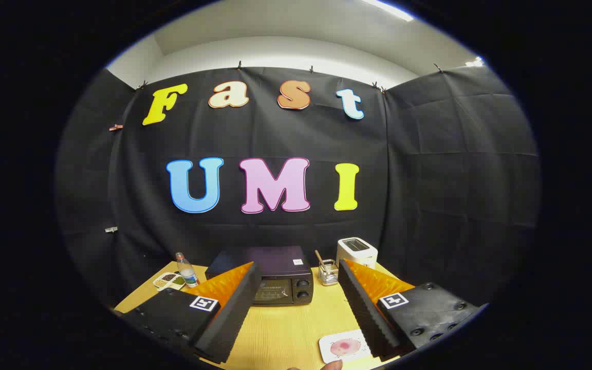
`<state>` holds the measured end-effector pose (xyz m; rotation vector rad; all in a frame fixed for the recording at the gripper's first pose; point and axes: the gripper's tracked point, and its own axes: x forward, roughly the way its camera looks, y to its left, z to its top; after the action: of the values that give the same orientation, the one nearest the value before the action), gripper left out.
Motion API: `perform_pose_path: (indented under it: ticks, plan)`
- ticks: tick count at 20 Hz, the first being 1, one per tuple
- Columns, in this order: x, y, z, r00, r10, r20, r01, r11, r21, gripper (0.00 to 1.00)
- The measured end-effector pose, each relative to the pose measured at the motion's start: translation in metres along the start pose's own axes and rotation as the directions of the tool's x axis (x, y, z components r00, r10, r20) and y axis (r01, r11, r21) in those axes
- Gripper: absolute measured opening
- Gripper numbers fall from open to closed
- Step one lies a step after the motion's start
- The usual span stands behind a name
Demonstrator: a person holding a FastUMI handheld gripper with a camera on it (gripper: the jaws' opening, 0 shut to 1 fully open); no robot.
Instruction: Open the toaster oven, put the food inside, and close the toaster oven door.
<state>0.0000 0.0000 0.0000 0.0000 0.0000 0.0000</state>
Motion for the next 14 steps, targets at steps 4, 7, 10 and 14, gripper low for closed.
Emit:
perform_pose_path:
  ticks: [4,7,10,14]
  plan:
    - [0.001,0.004,-0.001,1.000,0.014,0.007,-0.014,1.000,-0.001,0.98]
    - [0.005,0.007,-0.004,0.999,0.031,0.007,-0.031,0.999,-0.016,0.98]
    - [0.006,0.004,-0.008,1.000,0.031,-0.003,-0.031,1.000,-0.003,0.98]
    - [0.009,0.005,-0.012,0.999,0.031,-0.011,-0.031,1.000,-0.007,0.98]
